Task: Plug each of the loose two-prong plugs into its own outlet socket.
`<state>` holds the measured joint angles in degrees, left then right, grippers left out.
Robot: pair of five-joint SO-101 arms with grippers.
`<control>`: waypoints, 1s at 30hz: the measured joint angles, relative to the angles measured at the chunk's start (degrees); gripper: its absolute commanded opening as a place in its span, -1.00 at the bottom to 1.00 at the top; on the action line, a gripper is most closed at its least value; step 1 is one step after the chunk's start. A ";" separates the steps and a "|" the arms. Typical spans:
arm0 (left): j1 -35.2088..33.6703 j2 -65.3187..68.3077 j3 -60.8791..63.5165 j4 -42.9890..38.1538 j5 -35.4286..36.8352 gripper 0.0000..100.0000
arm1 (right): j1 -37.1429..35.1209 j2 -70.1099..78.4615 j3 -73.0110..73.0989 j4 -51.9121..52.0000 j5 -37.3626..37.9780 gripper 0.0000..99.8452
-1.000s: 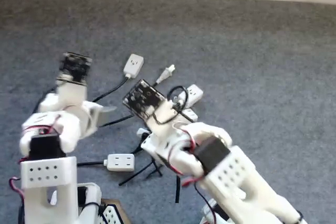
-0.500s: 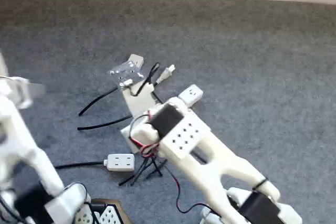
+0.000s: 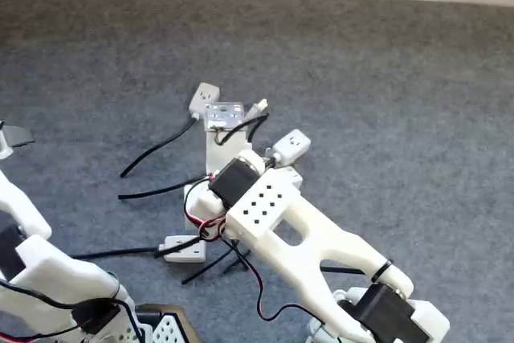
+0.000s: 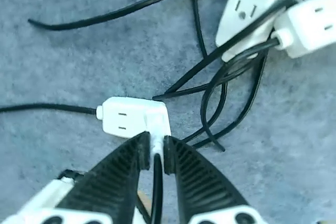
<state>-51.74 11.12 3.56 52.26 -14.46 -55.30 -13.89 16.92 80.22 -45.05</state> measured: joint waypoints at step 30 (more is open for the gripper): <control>0.00 0.00 -0.09 -2.11 -0.26 -0.25 | -6.77 0.79 2.73 -0.70 -14.51 -0.99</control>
<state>-51.74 11.12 3.47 50.15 -14.73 -62.07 -13.10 19.65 79.52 -59.56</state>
